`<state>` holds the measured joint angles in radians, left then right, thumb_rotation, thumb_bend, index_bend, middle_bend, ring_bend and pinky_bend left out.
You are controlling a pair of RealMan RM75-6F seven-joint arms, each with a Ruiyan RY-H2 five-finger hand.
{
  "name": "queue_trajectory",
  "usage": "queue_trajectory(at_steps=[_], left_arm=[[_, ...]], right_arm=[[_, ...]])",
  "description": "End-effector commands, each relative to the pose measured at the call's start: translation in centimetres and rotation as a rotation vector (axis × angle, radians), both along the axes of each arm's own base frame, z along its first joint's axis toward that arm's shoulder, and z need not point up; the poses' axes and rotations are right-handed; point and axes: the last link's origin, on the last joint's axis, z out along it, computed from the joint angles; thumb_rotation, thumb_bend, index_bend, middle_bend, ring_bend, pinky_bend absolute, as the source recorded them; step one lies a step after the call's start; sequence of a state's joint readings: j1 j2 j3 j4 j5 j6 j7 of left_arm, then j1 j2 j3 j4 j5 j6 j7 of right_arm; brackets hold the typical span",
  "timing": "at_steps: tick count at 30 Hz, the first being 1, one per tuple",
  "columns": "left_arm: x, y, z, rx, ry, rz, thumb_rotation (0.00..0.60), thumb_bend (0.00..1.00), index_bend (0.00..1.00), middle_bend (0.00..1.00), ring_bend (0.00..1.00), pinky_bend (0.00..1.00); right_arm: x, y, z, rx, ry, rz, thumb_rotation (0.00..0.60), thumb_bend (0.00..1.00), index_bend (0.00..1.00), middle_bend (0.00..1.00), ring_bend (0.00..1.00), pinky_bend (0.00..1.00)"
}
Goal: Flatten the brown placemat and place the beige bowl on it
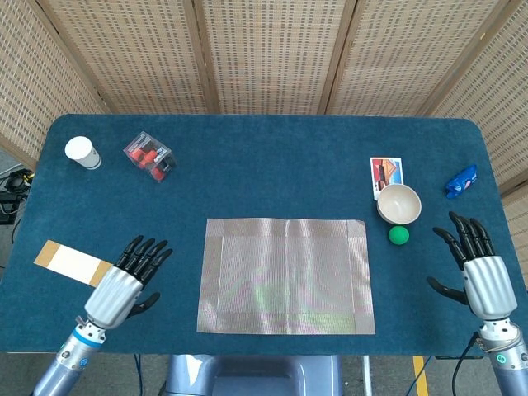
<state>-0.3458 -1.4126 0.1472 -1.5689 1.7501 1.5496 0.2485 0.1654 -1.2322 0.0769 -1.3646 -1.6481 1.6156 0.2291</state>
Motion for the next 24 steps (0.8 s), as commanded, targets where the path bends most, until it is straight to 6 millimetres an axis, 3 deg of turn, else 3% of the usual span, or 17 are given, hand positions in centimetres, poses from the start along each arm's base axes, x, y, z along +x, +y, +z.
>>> queue_trajectory(at_steps=[1, 7, 14, 20, 24], left_arm=[[-1.4, 0.2, 1.4, 0.065, 0.012, 0.033, 0.600, 0.26, 0.01, 0.00, 0.00, 0.00], [-2.1, 0.5, 2.4, 0.096, 0.004, 0.054, 0.600, 0.26, 0.01, 0.00, 0.00, 0.00], [-2.6, 1.2, 2.7, 0.101, -0.006, 0.077, 0.600, 0.26, 0.01, 0.00, 0.00, 0.00], [-3.1, 1.8, 2.5, 0.093, -0.006, 0.109, 0.600, 0.26, 0.01, 0.00, 0.00, 0.00], [-3.3, 2.1, 2.5, 0.094, -0.008, 0.116, 0.600, 0.26, 0.01, 0.00, 0.00, 0.00]], right_arm=[[-0.1, -0.8, -0.5, -0.008, 0.015, -0.020, 0.600, 0.20, 0.21, 0.00, 0.00, 0.02], [0.4, -3.6, -1.3, 0.002, 0.044, -0.050, 0.600, 0.19, 0.22, 0.00, 0.00, 0.02], [2.0, -8.9, -2.7, 0.013, 0.123, -0.107, 0.600, 0.19, 0.29, 0.00, 0.00, 0.03], [2.3, -14.4, -5.2, 0.049, 0.180, -0.218, 0.600, 0.19, 0.34, 0.02, 0.00, 0.04], [1.7, -16.1, -6.7, 0.055, 0.218, -0.273, 0.600, 0.19, 0.35, 0.02, 0.00, 0.04]])
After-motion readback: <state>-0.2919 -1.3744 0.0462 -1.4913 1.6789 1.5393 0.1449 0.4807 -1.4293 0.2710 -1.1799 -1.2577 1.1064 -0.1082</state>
